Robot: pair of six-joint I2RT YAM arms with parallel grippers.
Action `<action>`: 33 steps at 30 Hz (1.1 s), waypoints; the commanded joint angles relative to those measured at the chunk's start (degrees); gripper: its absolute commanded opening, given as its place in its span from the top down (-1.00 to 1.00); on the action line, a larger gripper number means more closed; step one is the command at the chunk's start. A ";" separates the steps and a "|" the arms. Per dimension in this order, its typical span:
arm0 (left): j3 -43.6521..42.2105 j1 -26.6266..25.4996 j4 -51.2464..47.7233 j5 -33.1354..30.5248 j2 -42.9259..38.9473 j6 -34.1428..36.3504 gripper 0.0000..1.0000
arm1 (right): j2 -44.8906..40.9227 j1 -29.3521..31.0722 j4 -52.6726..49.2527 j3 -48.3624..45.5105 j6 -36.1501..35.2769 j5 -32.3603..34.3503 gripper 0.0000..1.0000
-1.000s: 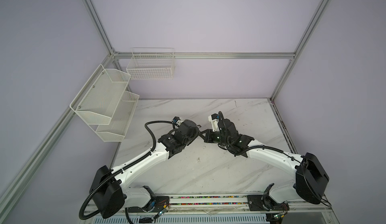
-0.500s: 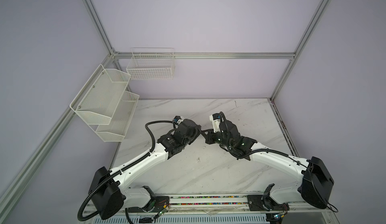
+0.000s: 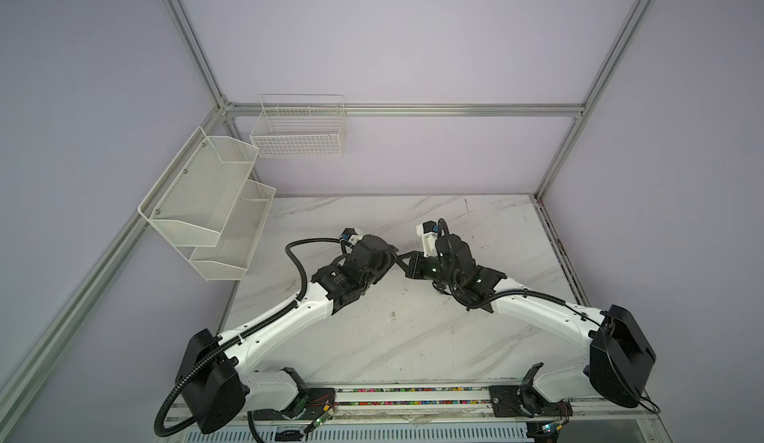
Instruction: Unlock with the key
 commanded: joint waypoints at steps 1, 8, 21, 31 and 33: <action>-2.91 -3.80 0.18 10.78 -0.79 3.43 0.88 | -0.91 -1.01 15.32 4.76 6.80 -6.25 1.00; -1.75 -3.29 -2.06 10.49 -1.22 7.37 0.87 | -2.46 -0.80 3.14 7.80 -8.56 0.23 1.00; -1.75 -3.14 0.76 10.82 -2.23 7.82 0.85 | -2.49 -0.98 8.34 5.61 -3.65 -2.22 1.00; -2.11 -1.20 5.57 9.20 -3.40 7.43 0.79 | -6.54 -1.02 4.87 3.38 -12.02 2.52 1.00; -1.94 -0.83 6.07 8.88 -3.59 7.58 0.78 | -6.74 -0.98 4.51 3.36 -13.41 2.75 1.00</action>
